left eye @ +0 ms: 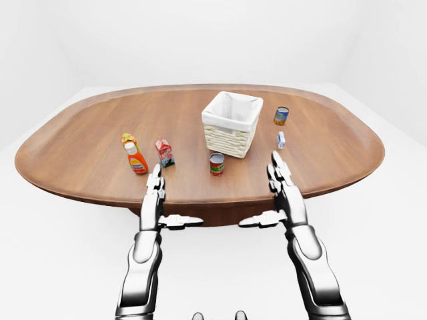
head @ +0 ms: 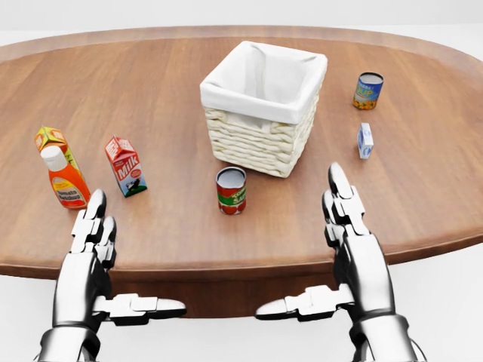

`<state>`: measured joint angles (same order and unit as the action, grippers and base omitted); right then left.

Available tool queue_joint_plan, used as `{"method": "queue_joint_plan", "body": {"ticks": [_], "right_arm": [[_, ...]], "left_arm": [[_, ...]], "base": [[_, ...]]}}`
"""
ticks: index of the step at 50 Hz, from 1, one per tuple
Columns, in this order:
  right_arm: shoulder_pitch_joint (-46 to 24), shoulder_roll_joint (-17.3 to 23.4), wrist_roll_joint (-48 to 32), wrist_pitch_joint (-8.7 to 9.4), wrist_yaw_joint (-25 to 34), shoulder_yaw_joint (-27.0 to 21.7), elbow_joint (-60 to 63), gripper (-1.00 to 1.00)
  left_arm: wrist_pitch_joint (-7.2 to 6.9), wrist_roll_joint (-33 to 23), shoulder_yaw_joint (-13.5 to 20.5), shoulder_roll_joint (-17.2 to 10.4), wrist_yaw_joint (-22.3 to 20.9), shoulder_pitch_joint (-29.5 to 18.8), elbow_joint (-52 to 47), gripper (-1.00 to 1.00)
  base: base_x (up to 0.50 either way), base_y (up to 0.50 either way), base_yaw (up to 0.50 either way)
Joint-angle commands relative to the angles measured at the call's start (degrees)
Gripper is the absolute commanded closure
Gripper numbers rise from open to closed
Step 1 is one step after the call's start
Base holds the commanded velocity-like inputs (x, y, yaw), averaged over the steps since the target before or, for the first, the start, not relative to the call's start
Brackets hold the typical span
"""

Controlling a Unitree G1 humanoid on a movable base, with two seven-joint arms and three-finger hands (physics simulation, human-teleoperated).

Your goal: Pick the milk and place it in the basket.

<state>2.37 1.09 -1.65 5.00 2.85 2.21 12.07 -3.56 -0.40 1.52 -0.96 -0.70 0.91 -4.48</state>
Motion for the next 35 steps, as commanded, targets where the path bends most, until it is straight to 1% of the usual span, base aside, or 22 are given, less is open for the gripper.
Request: {"method": "queue_joint_plan", "body": {"ticks": [1,3,4,5,6,7,8,10,11,13,17,19,20,21,22,24,26,28,30,31,34,35], "right_arm": [[3.6,2.3,-8.6,0.00,7.4,6.2,32.0,-1.00],[3.7,3.1,-14.5,0.00,8.4,7.5,30.6,-1.00],[4.0,3.5,-13.2,0.00,11.7,7.6,30.3,-1.00],[4.0,2.1,-10.2,0.00,13.3,6.3,30.2,-1.00],[3.8,1.2,-10.1,0.00,12.7,5.3,30.1,-1.00],[3.8,1.1,-9.4,0.00,12.6,4.6,29.0,-1.00],[4.1,1.1,-9.0,0.00,12.6,4.3,28.1,-1.00],[4.9,0.4,-8.0,0.00,11.4,3.0,28.2,-1.00],[5.3,0.5,-5.4,0.00,12.9,2.4,29.4,-1.00],[5.1,0.7,-5.4,0.00,12.6,2.0,30.6,-1.00],[5.8,0.7,-2.1,0.00,14.3,1.3,31.6,-1.00],[5.5,0.9,-3.6,0.00,13.8,1.2,31.9,-1.00],[5.3,0.7,-2.6,0.00,14.0,0.8,32.3,-1.00],[5.1,0.5,-1.1,0.00,14.3,0.4,32.8,-1.00],[4.9,0.5,-0.2,0.00,14.5,0.0,33.1,-1.00],[4.7,1.1,-3.2,0.00,13.9,0.1,32.1,-1.00],[4.6,0.7,-3.2,0.00,13.8,-0.3,31.9,-1.00],[4.7,0.4,0.9,0.00,14.9,-1.1,33.3,-1.00],[5.1,0.9,-0.6,0.00,14.8,-1.2,33.8,-1.00],[5.5,1.0,-0.6,0.00,15.2,-1.1,34.2,-1.00],[5.9,0.7,0.0,0.00,15.3,-0.8,36.4,-1.00],[6.0,0.7,0.4,0.00,15.5,-0.8,36.7,-1.00]], "left_arm": [[-1.44,-6.4,2.2,-1.5,0.4,3.2,-11.8,-1.00],[-1.44,-9.4,1.5,-1.0,1.7,3.5,-9.8,-1.00],[-0.80,-13.0,0.5,-1.4,3.1,4.0,-8.4,-1.00],[0.73,-15.5,0.4,-1.4,4.6,4.2,-8.0,-1.00],[1.34,-16.2,0.7,-1.0,5.3,4.3,-8.1,-1.00],[2.27,-16.1,0.7,-1.4,4.2,4.5,-8.0,-1.00],[2.62,-16.1,0.9,-1.5,3.4,4.5,-8.0,-1.00],[1.50,-15.1,2.2,-1.0,3.3,3.7,-7.8,-1.00],[1.56,-15.4,2.7,-1.0,3.9,3.7,-8.0,-1.00],[1.99,-16.5,2.8,-1.0,4.4,4.6,-9.2,-1.00],[1.27,-15.5,3.6,-0.7,4.3,4.2,-10.0,-1.00],[1.03,-16.1,3.4,-0.8,4.2,4.7,-11.5,-1.00],[1.16,-16.4,3.2,-0.8,4.1,5.1,-12.2,-1.00],[1.85,-16.4,3.0,-0.7,4.0,5.4,-12.3,-1.00],[1.43,-16.7,3.1,-0.5,4.1,5.6,-12.9,-1.00],[1.94,-16.8,2.7,-0.6,3.1,6.2,-14.2,-1.00],[1.16,-17.1,2.7,-0.4,2.8,6.2,-14.9,-1.00],[0.48,-17.1,2.1,-0.2,1.8,7.1,-17.1,-1.00],[-1.21,-17.8,1.8,0.2,1.4,7.8,-20.0,-1.00],[-1.07,-17.9,1.6,0.1,1.3,7.9,-20.6,-1.00],[0.73,-19.1,1.2,0.0,1.4,8.8,-21.5,-1.00],[0.80,-19.2,1.3,0.1,1.3,9.1,-21.6,-1.00]], "base": [[0.00,0.00,0.00],[0.00,0.00,0.00],[0.00,0.00,0.00],[0.00,0.00,0.00],[0.00,0.00,0.00],[0.00,0.00,0.00],[0.00,0.00,0.00],[0.00,0.00,0.00],[0.00,0.00,0.00],[0.00,0.00,0.00],[0.00,0.00,0.00],[0.00,0.00,0.00],[0.00,0.00,0.00],[0.00,0.00,0.00],[0.00,0.00,0.00],[0.00,0.00,0.00],[0.00,0.00,0.00],[0.00,0.00,0.00],[0.00,0.00,0.00],[0.00,0.00,0.00],[0.00,0.00,0.00],[0.00,0.00,0.00]]}}
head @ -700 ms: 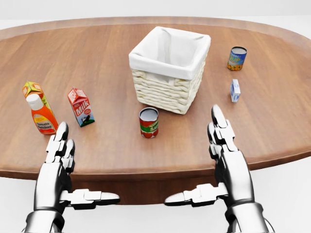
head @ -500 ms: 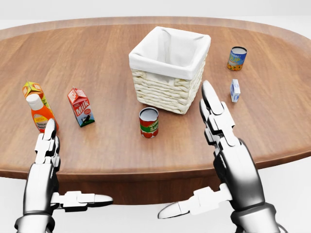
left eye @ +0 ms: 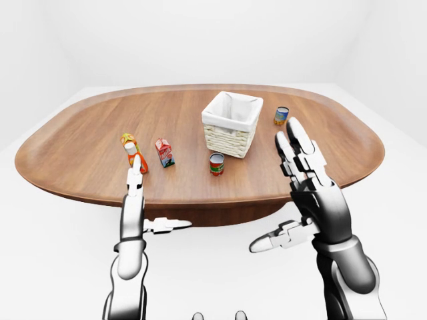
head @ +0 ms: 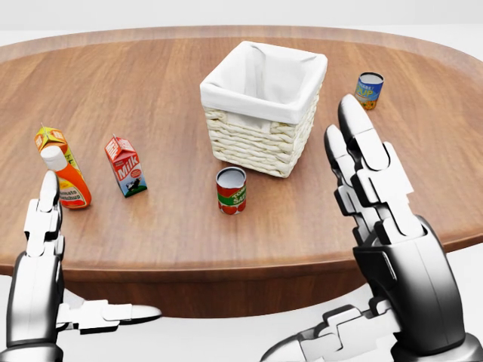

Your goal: Pick the milk and place it in the basket.

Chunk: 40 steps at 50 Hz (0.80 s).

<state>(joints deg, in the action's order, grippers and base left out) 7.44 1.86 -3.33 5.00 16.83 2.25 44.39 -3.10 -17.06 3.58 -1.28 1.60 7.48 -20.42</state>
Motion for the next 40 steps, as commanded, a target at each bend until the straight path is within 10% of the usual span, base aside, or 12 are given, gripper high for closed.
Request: {"method": "queue_joint_plan", "body": {"ticks": [1,16,27,40], "right_arm": [[1.1,0.0,2.4,0.00,1.8,-0.7,4.6,-1.00],[1.3,0.1,4.7,0.00,2.4,-0.6,8.2,-1.00],[1.5,0.0,5.9,0.00,2.4,-0.6,8.1,-1.00],[1.9,0.0,6.9,0.00,2.8,-1.3,9.2,-1.00]], "left_arm": [[0.40,-2.4,-0.7,0.5,-1.2,2.7,-5.7,-1.00],[0.31,-2.7,-1.6,0.9,-4.9,5.0,-11.4,-1.00],[3.64,-4.0,-1.7,0.7,-3.2,4.6,-6.7,-1.00],[2.49,-4.4,-2.8,0.9,-3.2,5.2,-8.4,-1.00]], "base": [[0.00,0.00,0.00],[0.00,0.00,0.00],[0.11,0.00,0.00],[0.22,0.00,0.00]]}}
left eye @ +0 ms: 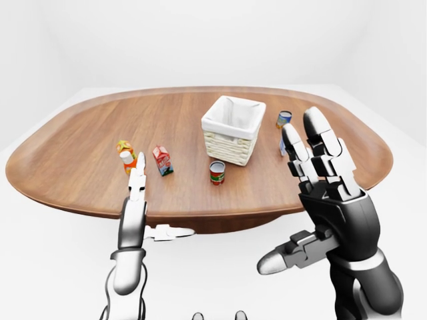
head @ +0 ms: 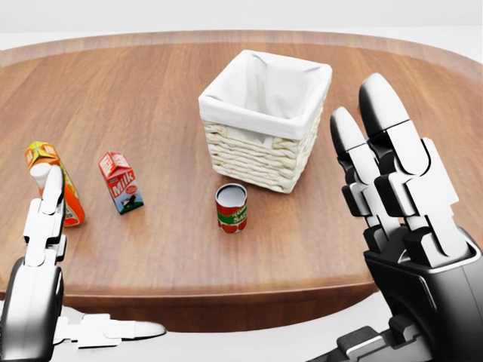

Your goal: Pick the milk and place it in the basket.

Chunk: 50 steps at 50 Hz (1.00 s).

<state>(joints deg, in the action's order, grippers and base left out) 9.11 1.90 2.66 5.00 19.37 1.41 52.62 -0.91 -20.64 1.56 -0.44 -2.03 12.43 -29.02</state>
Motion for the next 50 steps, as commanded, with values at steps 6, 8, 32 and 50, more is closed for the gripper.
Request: {"method": "queue_joint_plan", "body": {"ticks": [6,8,32,50], "right_arm": [[0.7,-0.1,1.1,0.00,0.3,-0.4,1.5,-1.00],[0.8,0.0,0.9,0.00,0.3,-0.2,1.5,-1.00],[1.4,0.0,-0.1,0.00,0.4,1.0,0.6,-1.00],[1.2,0.1,-0.2,0.00,0.5,0.9,1.0,-1.00]], "left_arm": [[0.55,-0.7,-0.7,-0.1,0.7,0.3,0.6,-1.00],[0.61,-0.7,-0.7,-0.1,0.8,0.2,0.8,-1.00],[1.58,-0.8,-0.6,-0.2,1.1,0.3,1.6,-1.00],[1.45,-1.4,-1.1,-0.1,1.4,0.6,1.1,-1.00]], "base": [[0.21,0.00,0.00],[0.21,0.00,0.00],[0.21,0.00,0.00],[0.21,0.00,0.00]]}}
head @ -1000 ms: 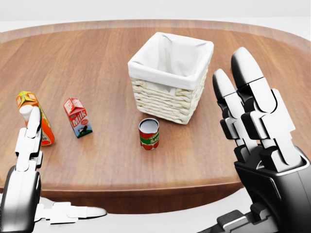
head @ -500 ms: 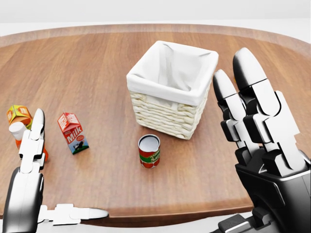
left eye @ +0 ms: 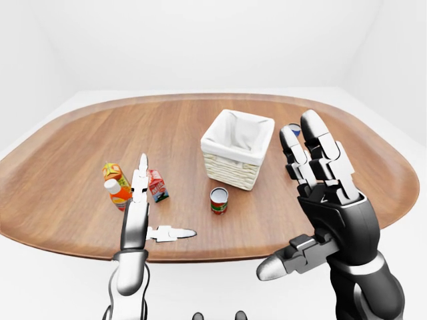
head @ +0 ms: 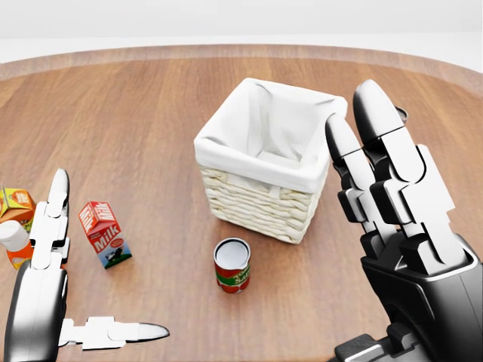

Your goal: Pick the milk and place it in the basket.

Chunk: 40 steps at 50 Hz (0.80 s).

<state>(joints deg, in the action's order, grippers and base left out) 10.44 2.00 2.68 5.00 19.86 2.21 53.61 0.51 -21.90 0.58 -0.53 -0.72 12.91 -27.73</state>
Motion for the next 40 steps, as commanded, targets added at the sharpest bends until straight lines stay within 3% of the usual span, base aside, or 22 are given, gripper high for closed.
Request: {"method": "queue_joint_plan", "body": {"ticks": [1,12,17,22,36,37,38,40], "right_arm": [[-0.1,0.0,-0.2,0.00,0.0,0.1,0.0,-1.00],[0.1,0.0,-0.2,0.00,0.0,0.2,-0.4,-1.00],[0.2,0.0,-0.1,0.00,0.1,0.1,-0.7,-1.00],[0.5,0.0,0.0,0.00,0.2,0.3,-0.5,-1.00],[0.5,0.1,0.1,0.00,0.2,0.2,-0.1,-1.00],[0.5,0.1,0.1,0.00,0.2,0.2,-0.2,-1.00],[0.5,0.0,0.2,0.00,0.2,0.2,-0.3,-1.00],[0.4,0.0,0.2,0.00,0.2,0.1,-0.2,-1.00]], "left_arm": [[0.04,-0.2,-0.1,0.0,0.1,0.1,-0.2,-1.00],[0.75,-0.7,-0.5,0.0,0.7,0.1,0.4,-1.00],[0.10,0.5,0.2,0.2,1.1,-0.4,0.0,-1.00],[2.04,-0.6,0.2,0.3,3.0,-0.5,1.1,-1.00],[2.15,1.6,0.6,0.3,3.2,-0.9,1.2,-1.00],[2.32,1.7,0.7,0.3,3.3,-1.0,1.4,-1.00],[3.38,2.8,0.6,0.1,2.7,-1.0,1.6,-1.00],[3.71,4.0,0.5,0.1,1.8,-0.6,1.4,-1.00]], "base": [[0.21,0.00,0.00],[0.21,0.00,0.00],[0.21,0.00,0.00],[0.21,0.00,0.00],[0.21,0.00,0.00],[0.21,0.00,0.00],[0.22,0.00,0.00],[0.21,0.00,0.00]]}}
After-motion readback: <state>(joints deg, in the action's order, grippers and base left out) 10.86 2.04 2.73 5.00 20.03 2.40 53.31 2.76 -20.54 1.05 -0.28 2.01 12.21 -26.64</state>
